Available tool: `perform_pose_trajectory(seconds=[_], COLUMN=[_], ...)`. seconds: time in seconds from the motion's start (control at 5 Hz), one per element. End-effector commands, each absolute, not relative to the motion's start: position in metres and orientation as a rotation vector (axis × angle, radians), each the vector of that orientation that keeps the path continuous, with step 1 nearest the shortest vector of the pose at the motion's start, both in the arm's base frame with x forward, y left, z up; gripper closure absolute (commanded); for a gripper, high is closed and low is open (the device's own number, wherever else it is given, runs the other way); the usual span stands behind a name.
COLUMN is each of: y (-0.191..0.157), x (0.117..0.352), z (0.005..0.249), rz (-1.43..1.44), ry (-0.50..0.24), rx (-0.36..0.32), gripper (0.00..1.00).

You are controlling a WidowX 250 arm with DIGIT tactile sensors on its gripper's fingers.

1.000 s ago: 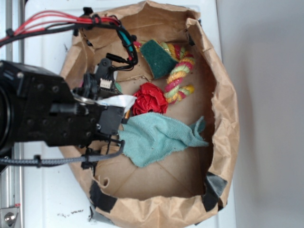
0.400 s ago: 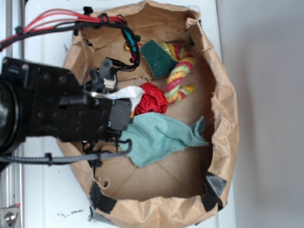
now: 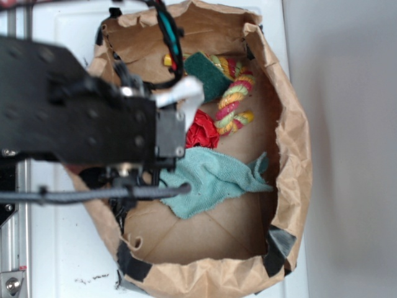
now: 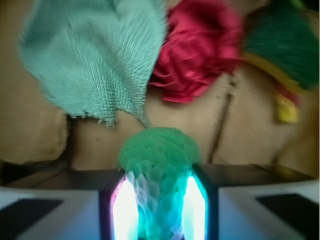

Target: Grab the green ball.

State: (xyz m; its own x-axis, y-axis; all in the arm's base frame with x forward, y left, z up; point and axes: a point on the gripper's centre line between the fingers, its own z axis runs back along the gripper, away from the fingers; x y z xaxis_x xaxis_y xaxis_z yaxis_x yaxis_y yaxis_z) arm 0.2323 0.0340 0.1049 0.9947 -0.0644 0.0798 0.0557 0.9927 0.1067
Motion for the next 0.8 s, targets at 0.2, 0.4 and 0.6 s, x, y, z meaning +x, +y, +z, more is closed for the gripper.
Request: perform_pose_trajectory(seconds=[0.2, 0.4, 0.6], y=[0.068, 0.056, 0.039], x=[0.256, 0.254, 0.247], z=[0.198, 0.209, 0.208], rz=[0.118, 0.085, 0.042], ry=[-0.208, -0.23, -0.255], rx=[-0.096, -0.119, -0.1], gripper=[1.0, 1.0, 1.0])
